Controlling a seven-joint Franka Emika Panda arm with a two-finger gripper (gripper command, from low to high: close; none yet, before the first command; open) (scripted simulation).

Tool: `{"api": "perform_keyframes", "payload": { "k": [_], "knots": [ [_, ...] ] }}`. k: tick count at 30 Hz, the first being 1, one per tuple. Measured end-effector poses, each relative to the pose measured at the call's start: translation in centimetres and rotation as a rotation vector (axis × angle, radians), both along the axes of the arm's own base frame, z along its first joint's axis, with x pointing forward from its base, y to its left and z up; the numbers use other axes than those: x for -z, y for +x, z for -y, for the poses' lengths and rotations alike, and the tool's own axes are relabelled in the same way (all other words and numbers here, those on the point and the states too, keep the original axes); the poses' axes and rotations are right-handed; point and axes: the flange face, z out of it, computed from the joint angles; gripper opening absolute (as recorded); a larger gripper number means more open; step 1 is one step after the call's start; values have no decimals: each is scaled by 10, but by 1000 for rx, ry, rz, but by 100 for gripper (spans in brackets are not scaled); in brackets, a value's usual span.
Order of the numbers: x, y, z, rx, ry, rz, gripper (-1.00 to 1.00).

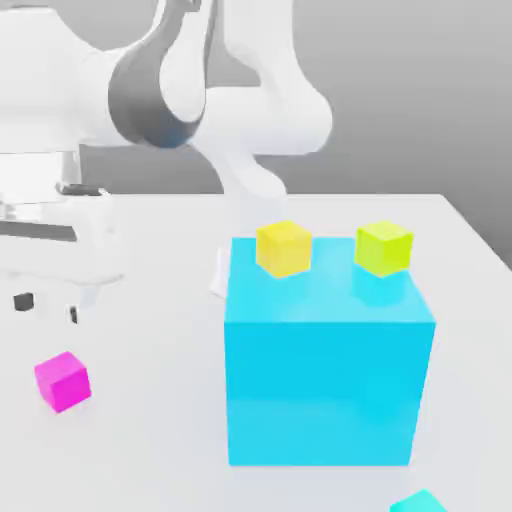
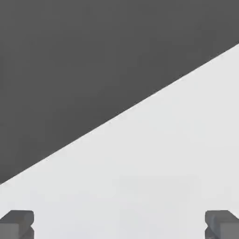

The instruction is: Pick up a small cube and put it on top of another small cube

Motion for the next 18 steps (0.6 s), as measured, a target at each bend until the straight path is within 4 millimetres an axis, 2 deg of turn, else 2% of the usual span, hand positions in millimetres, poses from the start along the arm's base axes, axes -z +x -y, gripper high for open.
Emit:
{"api": "perform_keyframes", "payload": {
  "k": [4,5,13,14,18],
  "knots": [
    [65,-57,30,124,-3,-131,0],
    [75,-64,32,135,-6,-149,0],
    [137,-70,34,143,-12,-168,0],
    [144,-70,33,144,-10,-169,-100],
    [144,-70,33,143,-10,-169,-100]
  ]
}}
